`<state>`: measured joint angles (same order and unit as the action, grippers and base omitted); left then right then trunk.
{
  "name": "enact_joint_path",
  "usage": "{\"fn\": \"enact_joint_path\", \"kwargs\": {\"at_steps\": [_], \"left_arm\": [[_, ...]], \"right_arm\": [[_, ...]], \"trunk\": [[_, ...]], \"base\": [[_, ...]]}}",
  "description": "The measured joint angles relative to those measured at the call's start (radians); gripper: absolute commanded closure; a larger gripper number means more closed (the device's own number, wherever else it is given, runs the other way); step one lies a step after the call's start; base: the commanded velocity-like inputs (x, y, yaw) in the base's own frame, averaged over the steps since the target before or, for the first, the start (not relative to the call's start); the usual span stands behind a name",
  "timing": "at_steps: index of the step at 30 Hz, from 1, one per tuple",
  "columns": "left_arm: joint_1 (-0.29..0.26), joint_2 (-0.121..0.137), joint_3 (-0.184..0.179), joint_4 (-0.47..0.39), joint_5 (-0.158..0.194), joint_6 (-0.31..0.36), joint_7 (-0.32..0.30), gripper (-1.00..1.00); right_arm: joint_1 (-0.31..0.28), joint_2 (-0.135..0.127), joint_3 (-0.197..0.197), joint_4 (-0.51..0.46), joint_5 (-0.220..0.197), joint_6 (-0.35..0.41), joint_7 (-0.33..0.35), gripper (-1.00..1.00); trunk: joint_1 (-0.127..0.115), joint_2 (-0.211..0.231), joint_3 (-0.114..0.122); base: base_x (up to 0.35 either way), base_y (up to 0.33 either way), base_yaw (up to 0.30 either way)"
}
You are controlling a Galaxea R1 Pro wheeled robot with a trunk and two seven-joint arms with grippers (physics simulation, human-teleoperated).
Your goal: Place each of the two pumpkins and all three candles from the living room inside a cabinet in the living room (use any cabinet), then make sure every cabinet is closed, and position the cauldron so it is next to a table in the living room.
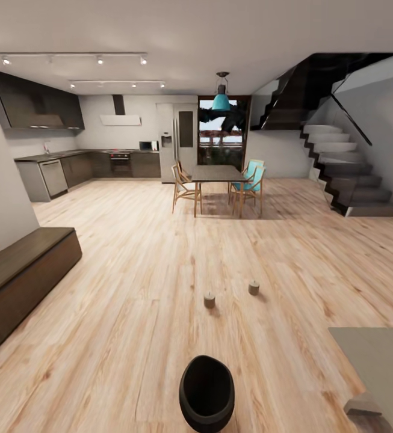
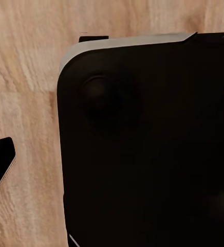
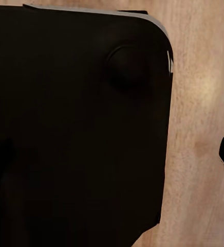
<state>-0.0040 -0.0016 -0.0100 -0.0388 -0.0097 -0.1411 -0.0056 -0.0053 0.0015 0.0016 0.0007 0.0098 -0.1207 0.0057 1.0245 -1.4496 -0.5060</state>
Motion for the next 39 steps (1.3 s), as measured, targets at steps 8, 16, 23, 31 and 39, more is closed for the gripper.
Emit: {"fn": "enact_joint_path", "kwargs": {"at_steps": [8, 16, 23, 31, 39], "left_arm": [[0.000, 0.000, 0.000, 0.000, -0.001, -0.001, -0.001, -1.00], [0.000, 0.000, 0.000, 0.000, -0.001, -0.001, 0.000, -1.00], [0.000, 0.000, 0.006, 0.000, 0.005, -0.001, 0.000, -1.00], [-0.007, 0.013, 0.009, -0.005, 0.010, 0.005, -0.017, -1.00], [-0.020, 0.131, 0.016, -0.144, 0.070, 0.011, -0.277, -1.00]], "right_arm": [[0.000, 0.000, -0.001, 0.000, -0.002, -0.002, 0.000, -1.00], [0.000, 0.000, -0.004, 0.000, -0.011, -0.002, -0.002, -1.00], [0.000, 0.000, -0.007, 0.000, -0.012, -0.017, -0.003, -1.00], [0.000, 0.010, -0.003, -0.002, -0.003, -0.018, 0.005, -1.00], [0.002, 0.036, 0.019, -0.229, 0.019, -0.013, -0.053, -1.00]], "trunk": [[0.000, 0.000, 0.000], [0.001, 0.000, 0.000], [0.000, 0.000, 0.000], [0.001, 0.000, 0.000], [0.001, 0.000, 0.000]], "base": [[0.273, 0.000, 0.000], [0.032, 0.000, 0.000], [0.036, 0.000, 0.000], [0.002, 0.000, 0.000], [0.000, 0.000, 0.000]]}}
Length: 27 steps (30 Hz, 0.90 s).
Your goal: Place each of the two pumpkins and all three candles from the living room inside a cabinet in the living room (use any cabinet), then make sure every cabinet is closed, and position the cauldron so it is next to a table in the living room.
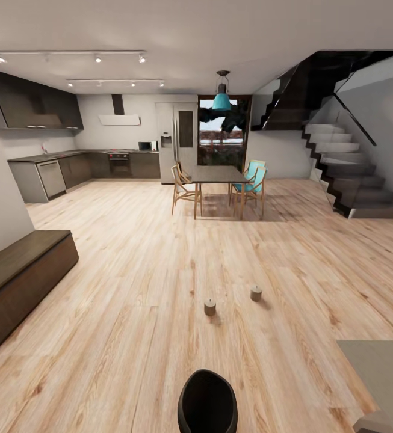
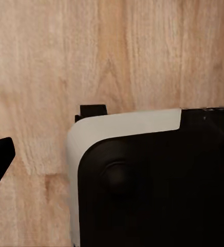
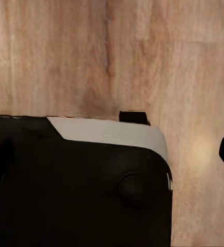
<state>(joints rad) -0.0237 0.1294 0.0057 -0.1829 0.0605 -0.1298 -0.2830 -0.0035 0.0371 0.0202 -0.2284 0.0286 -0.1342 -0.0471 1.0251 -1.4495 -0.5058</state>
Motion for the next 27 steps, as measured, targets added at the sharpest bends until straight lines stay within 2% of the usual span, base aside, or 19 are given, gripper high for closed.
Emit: {"fn": "enact_joint_path", "kwargs": {"at_steps": [1, 3, 6, 7, 8, 9, 10, 11, 12, 13, 14, 17, 18, 20, 21, 24, 26, 27], "left_arm": [[0.001, 0.015, -0.001, -0.036, 0.026, 0.002, -0.015, -1.00], [0.009, 0.028, -0.005, -0.113, 0.047, 0.016, -0.024, -1.00], [0.064, 0.034, -0.007, -0.289, 0.057, 0.107, -0.028, -1.00], [0.099, 0.035, -0.006, -0.377, 0.056, 0.155, -0.028, -1.00], [0.159, 0.036, -0.004, -0.533, 0.056, 0.239, -0.025, -1.00], [0.202, 0.037, 0.003, -0.656, 0.056, 0.313, -0.017, -1.00], [0.224, 0.037, 0.009, -0.719, 0.055, 0.353, -0.010, -1.00], [0.279, 0.034, 0.034, -0.887, 0.055, 0.473, 0.016, -1.00], [0.295, 0.033, 0.042, -0.954, 0.055, 0.512, 0.026, -1.00], [0.324, 0.029, 0.057, -1.078, 0.055, 0.600, 0.044, -1.00], [0.336, 0.027, 0.064, -1.141, 0.053, 0.648, 0.052, -1.00], [0.349, 0.022, 0.071, -1.237, 0.053, 0.725, 0.064, -1.00], [0.349, 0.017, 0.071, -1.284, 0.055, 0.758, 0.067, -1.00], [0.340, 0.007, 0.071, -1.320, 0.054, 0.793, 0.069, -1.00], [0.317, -0.008, 0.070, -1.334, 0.054, 0.819, 0.070, -1.00], [0.248, -0.043, 0.070, -1.342, 0.048, 0.858, 0.071, -1.00], [0.190, -0.065, 0.070, -1.343, 0.048, 0.882, 0.072, -1.00], [0.142, -0.078, 0.070, -1.335, 0.053, 0.905, 0.072, -1.00]], "right_arm": [[0.001, 0.001, 0.001, -0.097, 0.001, 0.011, -0.006, -1.00], [0.004, 0.002, 0.001, -0.246, 0.002, 0.064, -0.010, -1.00], [0.010, 0.002, 0.001, -0.512, 0.002, 0.197, -0.013, -1.00], [0.013, 0.002, 0.001, -0.595, 0.002, 0.252, -0.013, -1.00], [0.015, 0.002, 0.001, -0.683, 0.002, 0.338, -0.014, -1.00], [0.017, 0.002, 0.002, -0.725, 0.001, 0.389, -0.015, -1.00], [0.017, 0.002, 0.002, -0.742, 0.001, 0.410, -0.015, -1.00], [0.018, 0.001, 0.002, -0.789, 0.002, 0.454, -0.016, -1.00], [0.018, 0.001, 0.002, -0.808, 0.002, 0.466, -0.016, -1.00], [0.018, 0.001, 0.002, -0.858, 0.000, 0.493, -0.016, -1.00], [0.018, 0.001, 0.002, -0.890, -0.002, 0.513, -0.016, -1.00], [0.019, 0.001, 0.002, -0.964, -0.001, 0.569, -0.017, -1.00], [0.018, 0.001, 0.003, -1.021, 0.000, 0.604, -0.018, -1.00], [0.019, 0.001, 0.003, -1.087, -0.001, 0.649, -0.018, -1.00], [0.019, 0.001, 0.004, -1.127, 0.000, 0.691, -0.018, -1.00], [0.019, 0.001, 0.007, -1.154, 0.000, 0.752, -0.019, -1.00], [0.019, 0.001, 0.028, -1.152, -0.002, 0.768, -0.020, -1.00], [0.018, 0.002, 0.049, -1.141, -0.004, 0.773, -0.021, -1.00]], "trunk": [[0.000, 0.000, 0.000], [0.000, 0.000, 0.000], [0.000, 0.000, 0.000], [0.000, 0.000, 0.000], [0.000, 0.000, 0.000], [0.000, 0.000, 0.000], [0.000, 0.000, 0.000], [0.000, 0.000, 0.000], [0.000, 0.000, 0.000], [0.000, 0.000, 0.000], [0.000, 0.000, 0.000], [0.000, 0.000, 0.000], [0.000, 0.000, 0.000], [0.000, 0.000, 0.000], [0.000, 0.000, 0.000], [0.000, 0.000, 0.000], [0.000, 0.000, 0.000], [0.000, 0.000, 0.000]], "base": [[0.000, 0.000, 0.000], [0.000, 0.000, 0.000], [0.000, 0.000, 0.000], [0.000, 0.000, 0.000], [0.000, 0.000, 0.000], [0.000, 0.000, 0.000], [0.000, 0.000, 0.000], [0.000, 0.000, 0.000], [0.000, 0.000, 0.000], [0.000, 0.000, 0.000], [0.000, 0.000, 0.000], [0.000, 0.000, 0.000], [0.000, 0.000, 0.000], [0.000, 0.000, 0.000], [0.000, 0.000, 0.000], [0.000, 0.000, 0.000], [0.000, 0.000, 0.000], [0.000, 0.000, 0.000]]}}
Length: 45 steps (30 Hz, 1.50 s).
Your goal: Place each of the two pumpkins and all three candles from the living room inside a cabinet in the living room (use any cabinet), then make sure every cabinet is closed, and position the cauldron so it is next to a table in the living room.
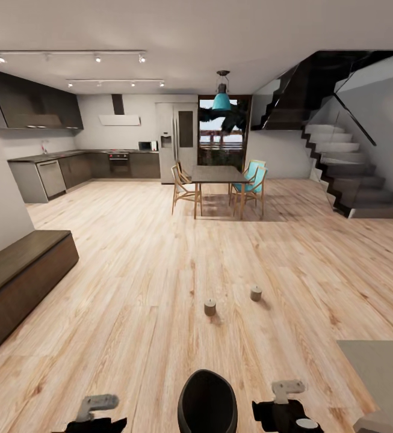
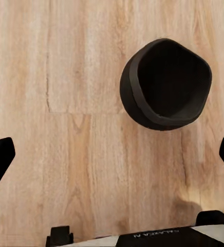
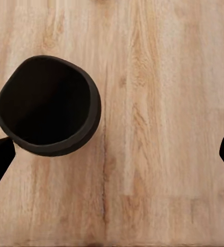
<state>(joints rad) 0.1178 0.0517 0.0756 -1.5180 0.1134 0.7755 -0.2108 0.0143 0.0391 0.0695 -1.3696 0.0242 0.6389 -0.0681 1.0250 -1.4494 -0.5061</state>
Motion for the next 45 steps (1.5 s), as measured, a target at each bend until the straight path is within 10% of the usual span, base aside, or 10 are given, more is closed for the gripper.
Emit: {"fn": "enact_joint_path", "kwargs": {"at_steps": [9, 16, 32, 45], "left_arm": [[-0.252, -0.112, -0.059, 0.282, 0.000, 0.034, 0.098, -1.00], [-0.462, -0.159, -0.110, 0.744, 0.003, -0.233, 0.160, -1.00], [-0.519, -0.212, -0.114, 0.957, -0.006, -0.446, 0.169, -1.00], [-0.517, -0.210, -0.109, 1.091, 0.001, -0.612, 0.169, -1.00]], "right_arm": [[-0.085, 0.043, 0.028, 0.372, -0.006, -0.075, 0.000, -1.00], [-0.286, 0.063, 0.026, 0.648, -0.010, -0.193, -0.001, -1.00], [-0.495, 0.078, 0.014, 0.998, -0.065, -0.440, 0.000, -1.00], [-0.511, 0.079, 0.012, 1.085, -0.091, -0.573, -0.072, -1.00]], "trunk": [[0.000, 0.000, 0.000], [0.000, 0.000, 0.000], [0.000, 0.000, 0.000], [0.000, 0.000, 0.000]], "base": [[0.000, 0.000, 0.000], [0.000, 0.000, 0.000], [0.000, 0.000, 0.000], [0.000, 0.000, 0.000]]}}
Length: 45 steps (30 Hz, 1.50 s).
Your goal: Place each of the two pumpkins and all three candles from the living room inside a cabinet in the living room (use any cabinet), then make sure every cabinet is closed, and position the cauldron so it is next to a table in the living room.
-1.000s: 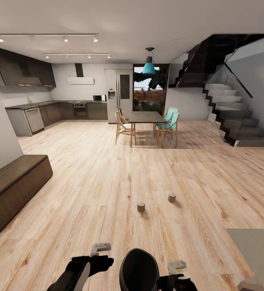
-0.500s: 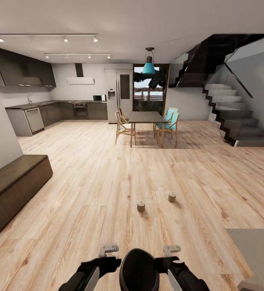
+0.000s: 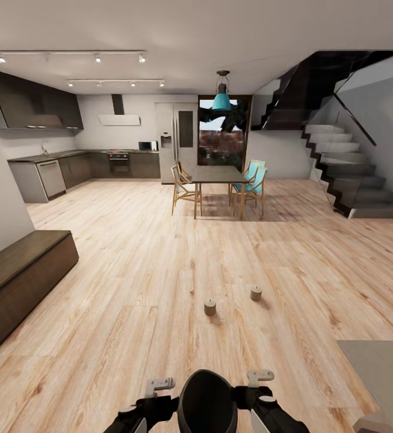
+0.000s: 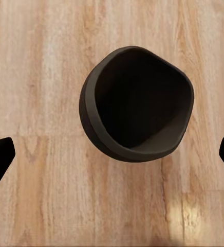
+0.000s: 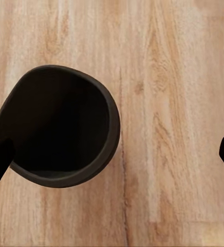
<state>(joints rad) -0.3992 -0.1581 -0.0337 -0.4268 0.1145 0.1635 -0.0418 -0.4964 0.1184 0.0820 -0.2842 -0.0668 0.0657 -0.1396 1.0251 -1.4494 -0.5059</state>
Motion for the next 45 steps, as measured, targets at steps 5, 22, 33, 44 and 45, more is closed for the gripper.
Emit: {"fn": "enact_joint_path", "kwargs": {"at_steps": [5, 22, 33, 44, 45], "left_arm": [[0.002, 0.003, 0.003, 0.001, 0.005, -0.106, 0.000, -1.00], [0.002, 0.006, 0.005, 0.000, 0.034, -0.133, 0.000, -1.00], [0.002, 0.006, 0.005, 0.033, 0.033, -0.137, 0.000, -1.00], [0.002, 0.006, 0.005, 0.037, 0.033, -0.138, -0.001, -1.00], [0.002, 0.006, 0.005, 0.037, 0.033, -0.138, -0.001, -1.00]], "right_arm": [[0.000, -0.001, 0.000, 0.000, 0.000, -0.007, -0.001, -1.00], [0.000, -0.003, 0.001, -0.008, 0.000, -0.019, 0.004, -1.00], [0.000, -0.004, 0.009, -0.015, 0.001, -0.035, 0.007, -1.00], [0.000, -0.004, 0.009, -0.015, 0.000, -0.040, 0.008, -1.00], [0.000, -0.004, 0.009, -0.015, 0.000, -0.044, 0.008, -1.00]], "trunk": [[0.000, 0.000, 0.000], [0.034, -0.063, -0.028], [0.077, -0.140, -0.063], [0.119, -0.217, -0.097], [0.123, -0.224, -0.100]], "base": [[0.000, 0.000, 0.000], [0.000, 0.000, 0.000], [0.000, 0.000, 0.000], [0.000, 0.000, 0.000], [0.000, 0.000, 0.000]]}}
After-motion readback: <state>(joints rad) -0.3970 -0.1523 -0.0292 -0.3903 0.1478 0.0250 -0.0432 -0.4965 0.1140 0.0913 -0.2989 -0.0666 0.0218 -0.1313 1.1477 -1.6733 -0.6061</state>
